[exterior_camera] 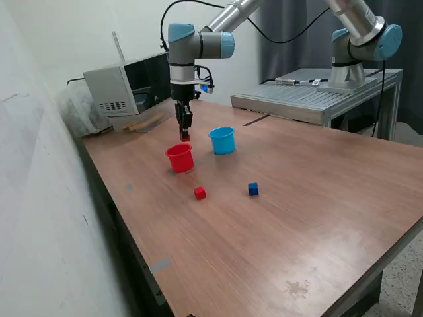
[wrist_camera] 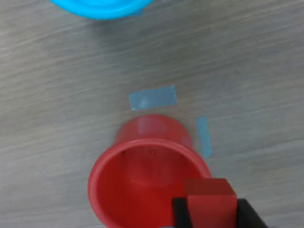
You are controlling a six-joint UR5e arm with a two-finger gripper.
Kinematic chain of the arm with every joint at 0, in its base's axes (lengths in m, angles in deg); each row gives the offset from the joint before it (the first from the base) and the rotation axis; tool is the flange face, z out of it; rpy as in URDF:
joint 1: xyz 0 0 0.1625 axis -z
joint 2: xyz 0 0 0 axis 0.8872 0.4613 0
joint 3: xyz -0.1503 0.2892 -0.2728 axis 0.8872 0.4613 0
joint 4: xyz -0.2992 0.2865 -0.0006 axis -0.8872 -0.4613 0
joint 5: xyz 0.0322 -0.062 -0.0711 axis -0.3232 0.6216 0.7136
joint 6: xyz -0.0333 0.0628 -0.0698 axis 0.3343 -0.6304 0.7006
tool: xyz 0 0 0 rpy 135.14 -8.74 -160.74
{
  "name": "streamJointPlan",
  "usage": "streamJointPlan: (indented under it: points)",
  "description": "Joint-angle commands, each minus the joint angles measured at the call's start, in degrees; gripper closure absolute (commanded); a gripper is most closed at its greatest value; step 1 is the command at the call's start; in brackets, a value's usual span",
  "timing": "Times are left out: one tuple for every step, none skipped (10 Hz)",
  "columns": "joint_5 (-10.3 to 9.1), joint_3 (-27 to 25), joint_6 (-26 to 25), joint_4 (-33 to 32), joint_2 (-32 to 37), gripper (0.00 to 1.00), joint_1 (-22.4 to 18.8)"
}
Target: Place red objects in the red bin, and blue objects in the blue bin.
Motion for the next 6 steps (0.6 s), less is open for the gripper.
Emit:
streamJointPlan:
  points:
    - [0.01,-0.08,0.00,-0.64,-0.05,0.00,0.02]
    - [0.01,-0.16,0.00,-0.73,-0.05,0.00,0.11]
    - [0.01,-0.25,0.00,-0.82,-0.05,0.00,0.37]
    - [0.01,-0.25,0.00,-0.90,-0.05,0.00,0.46]
    - [0.01,-0.51,0.00,-0.90,0.04,0.00,0.46]
    - [0.10,-0.69,0.00,-0.56,0.48,0.00,0.37]
